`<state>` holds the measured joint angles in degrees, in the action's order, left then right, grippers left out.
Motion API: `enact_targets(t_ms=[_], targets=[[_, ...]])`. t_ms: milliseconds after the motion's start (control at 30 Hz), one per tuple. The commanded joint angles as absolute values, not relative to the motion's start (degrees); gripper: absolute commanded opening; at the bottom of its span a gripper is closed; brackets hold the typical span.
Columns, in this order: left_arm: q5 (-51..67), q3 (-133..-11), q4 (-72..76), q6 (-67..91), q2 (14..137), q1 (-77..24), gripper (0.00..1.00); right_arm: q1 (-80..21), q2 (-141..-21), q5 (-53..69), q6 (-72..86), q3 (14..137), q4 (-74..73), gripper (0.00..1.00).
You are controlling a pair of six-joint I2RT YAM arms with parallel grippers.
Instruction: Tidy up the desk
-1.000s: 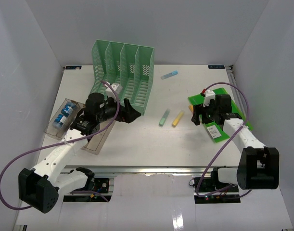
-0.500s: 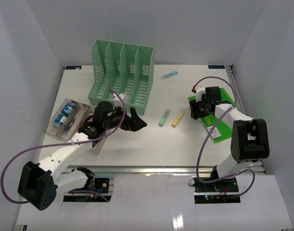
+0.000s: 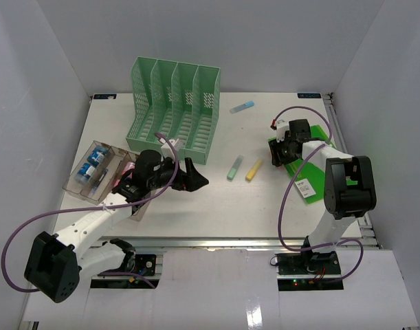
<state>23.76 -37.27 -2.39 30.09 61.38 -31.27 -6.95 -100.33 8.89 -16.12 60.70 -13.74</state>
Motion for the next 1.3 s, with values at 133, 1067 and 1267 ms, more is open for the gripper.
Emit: enact_targets(t_ms=[133, 1067, 1267], targets=[[24.28, -36.39, 0.85, 31.75, 58.49, -31.68, 0.98, -7.47, -103.55, 7.28, -16.37, 62.40, -14.06, 0.40], [25.84, -30.46, 5.68, 35.52, 55.35, -31.94, 0.98, -7.77, -106.51, 5.53, -19.15, 61.61, -16.34, 0.44], [27.14, -29.12, 10.95, 39.93, 57.58, -33.00, 0.98, -7.81, -105.15, 7.67, -19.33, 61.58, -17.26, 0.19]])
